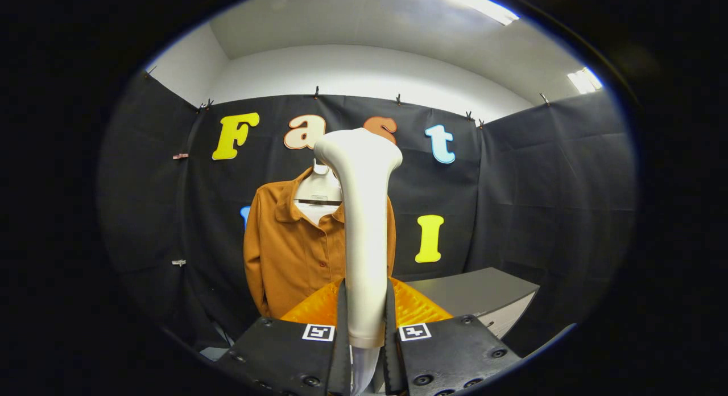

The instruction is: Iron the clothes twice with a garment steamer, once on the left side and once on the right side.

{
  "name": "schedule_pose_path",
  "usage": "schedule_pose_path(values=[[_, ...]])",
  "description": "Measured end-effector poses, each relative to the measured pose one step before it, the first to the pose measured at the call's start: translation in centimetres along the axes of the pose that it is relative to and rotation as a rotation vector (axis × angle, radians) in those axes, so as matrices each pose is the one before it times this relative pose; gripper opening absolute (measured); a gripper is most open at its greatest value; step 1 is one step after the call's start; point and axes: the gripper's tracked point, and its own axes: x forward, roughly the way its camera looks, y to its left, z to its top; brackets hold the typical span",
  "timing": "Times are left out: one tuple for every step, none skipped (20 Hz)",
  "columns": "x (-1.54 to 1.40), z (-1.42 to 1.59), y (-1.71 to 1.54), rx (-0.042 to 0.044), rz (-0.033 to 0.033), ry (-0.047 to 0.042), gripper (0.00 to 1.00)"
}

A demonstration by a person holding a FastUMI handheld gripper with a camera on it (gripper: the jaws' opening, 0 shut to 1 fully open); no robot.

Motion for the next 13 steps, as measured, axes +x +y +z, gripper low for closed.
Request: schedule_pose_path(values=[[0.051, 0.007, 0.013, -0.00010, -0.00134, -0.00172, 0.26], [-0.048, 0.075, 0.019, -0.00135, -0.00057, -0.00029, 0.26], [0.084, 0.009, 0.027, 0.00151, 0.00134, -0.00261, 0.26], [-0.011, 0.165, 0.012, 0.00097, 0.00070, -0.00251, 0.26], [0.030, -0.019, -0.019, -0.00252, -0.00091, -0.00214, 0.26], [0.016, 0.066, -0.019, -0.00030, 0.00060, -0.00054, 0.26], [-0.101, 0.071, 0.050, 0.00299, 0.00141, -0.00084, 0.26], [-0.036, 0.062, 0.023, 0.00011, -0.00045, -0.00011, 0.26], [0.100, 0.034, -0.070, 0.00068, -0.00138, -0.00171, 0.26], [-0.072, 0.071, -0.092, 0.00167, -0.00120, -0.00156, 0.26], [0.042, 0.110, 0.074, -0.00037, -0.00080, -0.00078, 0.26], [0.007, 0.041, -0.041, -0.00196, -0.00086, -0.00264, 0.26], [0.037, 0.019, -0.002, -0.00137, 0.00089, 0.00042, 0.26]])
